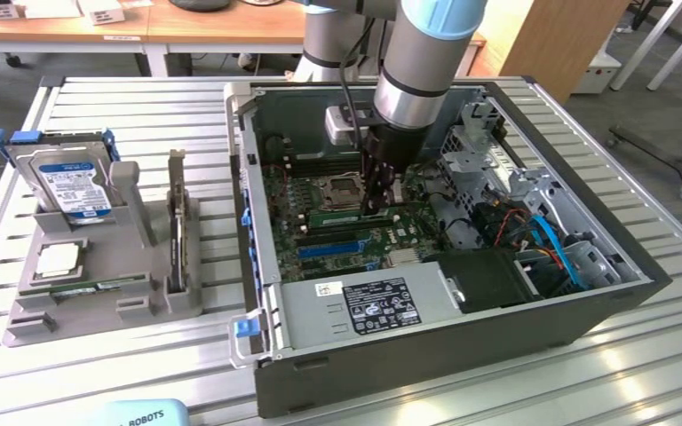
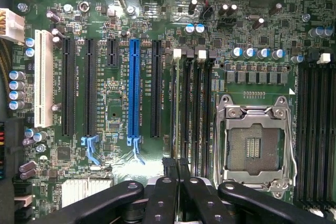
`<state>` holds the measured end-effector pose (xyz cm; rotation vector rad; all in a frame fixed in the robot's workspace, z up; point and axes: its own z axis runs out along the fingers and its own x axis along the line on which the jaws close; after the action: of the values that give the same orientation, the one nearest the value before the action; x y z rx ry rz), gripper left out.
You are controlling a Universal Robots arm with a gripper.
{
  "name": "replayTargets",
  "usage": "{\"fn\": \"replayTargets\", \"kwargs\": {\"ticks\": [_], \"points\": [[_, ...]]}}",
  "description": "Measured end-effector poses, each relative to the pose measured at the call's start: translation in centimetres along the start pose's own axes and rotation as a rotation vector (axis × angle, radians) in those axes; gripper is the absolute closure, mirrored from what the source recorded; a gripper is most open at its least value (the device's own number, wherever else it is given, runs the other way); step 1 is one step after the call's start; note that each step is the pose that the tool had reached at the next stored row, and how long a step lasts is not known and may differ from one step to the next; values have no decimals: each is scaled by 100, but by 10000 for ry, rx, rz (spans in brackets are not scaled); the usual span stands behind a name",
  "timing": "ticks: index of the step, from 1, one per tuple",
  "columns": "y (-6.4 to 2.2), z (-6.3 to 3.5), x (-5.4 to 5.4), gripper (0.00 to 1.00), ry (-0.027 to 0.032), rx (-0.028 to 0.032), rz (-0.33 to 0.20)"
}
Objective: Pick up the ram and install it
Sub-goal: 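Insert the ram into the slot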
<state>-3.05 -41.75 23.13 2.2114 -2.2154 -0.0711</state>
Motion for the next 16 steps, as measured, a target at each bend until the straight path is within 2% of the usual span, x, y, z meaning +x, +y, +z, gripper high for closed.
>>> {"fn": "replayTargets", "kwargs": {"ticks": [16], "points": [[-4, 23, 0, 88, -1, 1, 0]]}}
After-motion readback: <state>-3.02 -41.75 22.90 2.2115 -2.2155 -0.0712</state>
